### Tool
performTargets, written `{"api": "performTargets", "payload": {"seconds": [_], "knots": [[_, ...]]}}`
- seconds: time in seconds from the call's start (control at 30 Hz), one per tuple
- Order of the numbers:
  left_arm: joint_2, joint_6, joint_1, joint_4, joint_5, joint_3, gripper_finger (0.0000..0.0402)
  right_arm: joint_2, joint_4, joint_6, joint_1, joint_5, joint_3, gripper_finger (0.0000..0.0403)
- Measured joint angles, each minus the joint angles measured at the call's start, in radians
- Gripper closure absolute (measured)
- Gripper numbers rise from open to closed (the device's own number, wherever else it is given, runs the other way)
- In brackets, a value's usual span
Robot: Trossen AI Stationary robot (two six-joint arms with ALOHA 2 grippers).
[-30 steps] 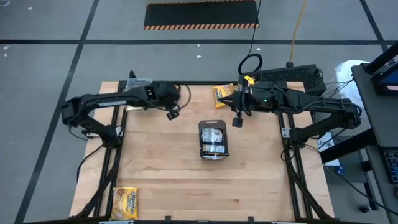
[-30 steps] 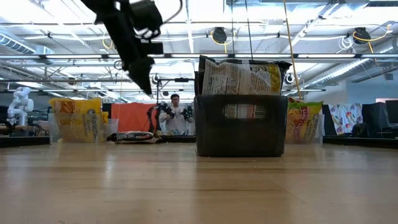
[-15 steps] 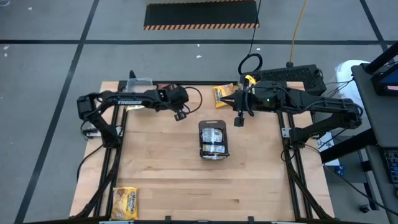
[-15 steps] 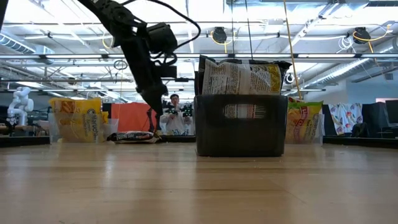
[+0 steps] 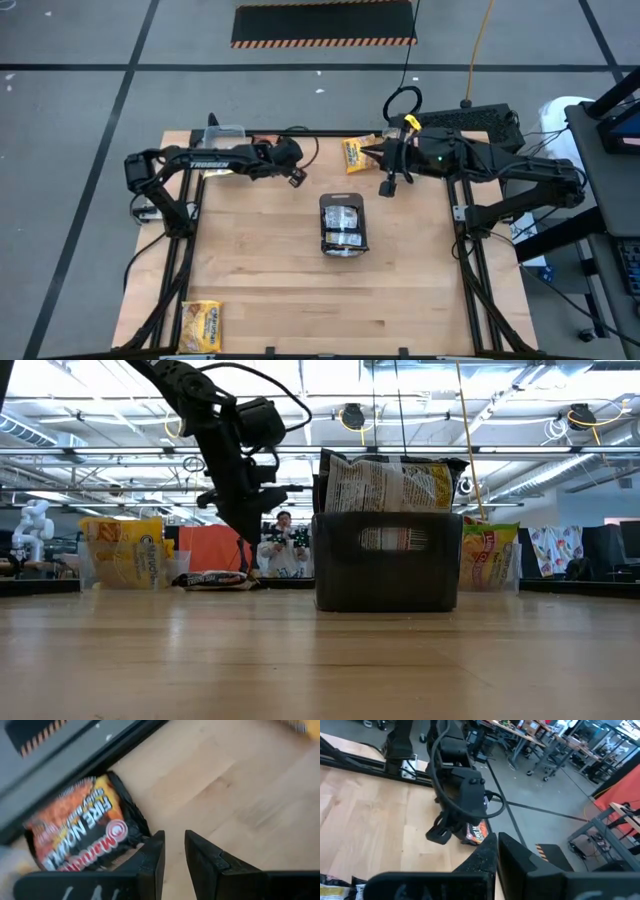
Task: Sort Maruchan noodles
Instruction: Put the black noodle pack into the black bin
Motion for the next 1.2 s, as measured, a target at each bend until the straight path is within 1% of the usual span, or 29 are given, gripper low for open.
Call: {"api": "performTargets", "payload": {"seconds": [0.07,0.13,0.37,0.53,0.63,0.7,0.9,0.97,1.07,1.13,1.2], "knots": [[0.0,-0.1,-0.005,0.0,0.0,0.0,0.032,-0.001,0.0,-0.006,0.0,0.0,0.0,0.039],[0.0,-0.16,-0.01,0.0,0.0,0.0,0.032,-0.003,-0.001,-0.008,0.0,0.0,0.0,0.039],[0.001,-0.283,-0.004,-0.016,-0.007,0.0,0.032,-0.013,0.02,-0.008,0.0,0.0,0.0,0.039],[0.001,-0.378,0.01,-0.081,-0.005,0.0,0.032,-0.02,0.072,-0.005,0.0,0.0,0.0,0.039],[0.014,-0.419,0.022,-0.109,0.031,0.0,0.032,-0.025,0.096,-0.009,0.0,0.0,0.0,0.039],[0.017,-0.428,0.029,-0.118,0.059,0.0,0.032,-0.026,0.115,-0.009,0.0,-0.001,0.0,0.039],[0.055,-0.379,0.035,-0.064,0.046,0.0,0.032,-0.025,0.134,-0.024,0.0,0.0,0.0,0.039],[0.073,-0.359,0.046,-0.067,0.063,0.001,0.032,-0.025,0.134,-0.026,0.0,-0.001,0.0,0.039],[0.122,-0.338,0.057,-0.046,0.093,0.0,0.032,-0.025,0.137,-0.029,0.0,0.0,0.0,0.039],[0.149,-0.311,0.062,-0.042,0.096,-0.001,0.032,-0.025,0.143,-0.035,0.0,-0.001,0.0,0.039],[0.17,-0.289,0.062,0.0,0.095,0.001,0.032,-0.025,0.143,-0.037,0.0,-0.001,0.0,0.039]]}}
